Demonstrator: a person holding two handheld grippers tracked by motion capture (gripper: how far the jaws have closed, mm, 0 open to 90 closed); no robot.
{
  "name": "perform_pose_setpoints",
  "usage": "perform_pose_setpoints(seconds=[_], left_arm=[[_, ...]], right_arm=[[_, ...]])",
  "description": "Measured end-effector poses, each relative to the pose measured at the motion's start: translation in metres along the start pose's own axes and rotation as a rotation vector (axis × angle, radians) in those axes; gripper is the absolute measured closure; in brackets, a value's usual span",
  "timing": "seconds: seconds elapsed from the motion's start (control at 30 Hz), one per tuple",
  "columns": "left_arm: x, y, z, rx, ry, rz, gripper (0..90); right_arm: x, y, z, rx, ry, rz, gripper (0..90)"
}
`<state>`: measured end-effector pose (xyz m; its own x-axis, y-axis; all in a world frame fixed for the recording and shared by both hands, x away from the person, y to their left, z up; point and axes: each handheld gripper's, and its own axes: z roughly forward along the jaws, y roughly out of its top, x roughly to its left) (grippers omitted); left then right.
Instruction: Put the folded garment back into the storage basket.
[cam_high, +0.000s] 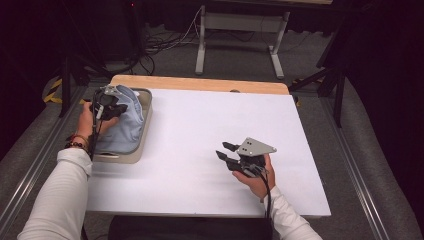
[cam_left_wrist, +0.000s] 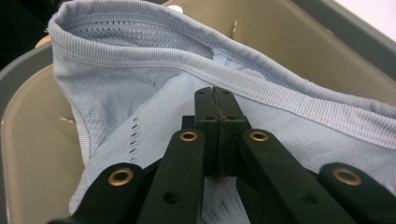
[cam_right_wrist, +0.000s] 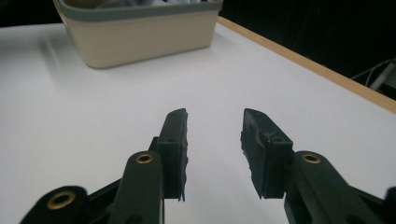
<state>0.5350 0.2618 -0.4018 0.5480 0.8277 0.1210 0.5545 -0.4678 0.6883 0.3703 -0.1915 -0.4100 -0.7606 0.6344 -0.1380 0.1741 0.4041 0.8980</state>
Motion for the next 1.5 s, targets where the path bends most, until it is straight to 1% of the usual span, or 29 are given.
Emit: perform_pose_setpoints(seconds=[0.03,0.07,0.13,0.2,0.3,0.33,0.37,0.4,0.43,0.47,0.53,0.6,0.7,0.77,0.8,0.83,0.9,0.93,0.97,1.07,1.13,1.2,1.27,1.33,1.4,1.43,1.5], left_arm=[[0.001,0.0,0.001,0.007,-0.005,-0.004,89.6],[0.002,-0.001,0.003,0.012,-0.001,0.005,89.6],[0.003,-0.001,0.005,0.022,-0.009,0.0,89.7],[0.002,-0.001,0.007,0.037,-0.007,0.01,89.7],[0.001,-0.002,0.01,0.045,-0.009,0.009,89.8],[0.001,-0.002,0.01,0.048,-0.004,0.017,89.8],[0.001,-0.002,0.011,0.06,-0.01,0.013,89.7],[0.001,-0.002,0.013,0.062,-0.003,0.019,89.7],[0.0,-0.002,0.014,0.076,-0.008,0.02,89.8],[0.0,-0.002,0.015,0.079,-0.007,0.023,89.8],[-0.002,-0.003,0.017,0.106,-0.006,0.032,89.8],[-0.004,-0.003,0.02,0.124,-0.005,0.042,89.8],[-0.004,-0.003,0.022,0.139,-0.013,0.046,89.8],[-0.005,-0.003,0.023,0.15,-0.017,0.053,89.8],[-0.005,-0.003,0.023,0.15,-0.017,0.053,89.8],[-0.005,-0.003,0.024,0.159,-0.012,0.061,89.8],[-0.007,-0.004,0.025,0.165,-0.018,0.056,89.8],[-0.007,-0.004,0.025,0.169,-0.016,0.06,89.8],[-0.006,-0.004,0.026,0.176,-0.03,0.052,89.8],[-0.004,-0.004,0.026,0.173,-0.036,0.044,89.8],[-0.004,-0.005,0.027,0.184,-0.056,0.037,89.8],[-0.004,-0.005,0.027,0.185,-0.059,0.037,89.8],[-0.005,-0.005,0.027,0.183,-0.053,0.041,89.8],[-0.006,-0.004,0.025,0.176,-0.034,0.056,89.8],[-0.007,-0.003,0.024,0.17,-0.026,0.064,89.7],[-0.007,-0.003,0.022,0.154,-0.011,0.066,89.6],[-0.008,-0.002,0.019,0.129,-0.001,0.062,89.2]], right_arm=[[-0.002,-0.003,-0.002,0.005,-0.004,0.003,60.9],[-0.004,-0.007,-0.006,0.01,-0.006,0.011,60.6],[-0.008,-0.013,-0.013,0.016,-0.011,0.014,60.3],[-0.012,-0.018,-0.019,0.016,-0.019,0.027,60.2],[-0.018,-0.027,-0.031,0.021,-0.051,0.027,60.0],[-0.019,-0.029,-0.034,0.022,-0.062,0.026,59.6],[-0.02,-0.031,-0.037,0.022,-0.069,0.025,59.4],[-0.022,-0.033,-0.041,0.021,-0.077,0.031,59.3],[-0.024,-0.035,-0.043,0.02,-0.082,0.037,59.2],[-0.024,-0.036,-0.046,0.018,-0.089,0.036,59.2],[-0.025,-0.037,-0.05,0.017,-0.097,0.031,59.1],[-0.025,-0.039,-0.053,0.02,-0.105,0.024,59.0],[-0.025,-0.039,-0.055,0.024,-0.115,0.01,59.2],[-0.026,-0.041,-0.058,0.017,-0.124,0.008,59.0],[-0.026,-0.041,-0.059,0.019,-0.126,0.007,58.8],[-0.026,-0.041,-0.059,0.02,-0.128,0.004,58.6],[-0.026,-0.041,-0.059,0.02,-0.128,0.002,58.5],[-0.026,-0.041,-0.058,0.022,-0.118,0.002,57.9],[-0.025,-0.04,-0.058,0.025,-0.118,-0.005,57.9],[-0.024,-0.039,-0.057,0.025,-0.114,-0.009,57.8],[-0.023,-0.038,-0.057,0.025,-0.111,-0.009,57.6],[-0.023,-0.038,-0.057,0.024,-0.111,-0.009,57.5],[-0.024,-0.038,-0.057,0.024,-0.112,-0.008,57.4],[-0.024,-0.037,-0.058,0.022,-0.111,-0.01,57.3],[-0.024,-0.037,-0.058,0.021,-0.114,-0.012,57.2],[-0.024,-0.037,-0.059,0.021,-0.114,-0.011,57.1],[-0.024,-0.037,-0.059,0.021,-0.118,-0.01,57.0]])
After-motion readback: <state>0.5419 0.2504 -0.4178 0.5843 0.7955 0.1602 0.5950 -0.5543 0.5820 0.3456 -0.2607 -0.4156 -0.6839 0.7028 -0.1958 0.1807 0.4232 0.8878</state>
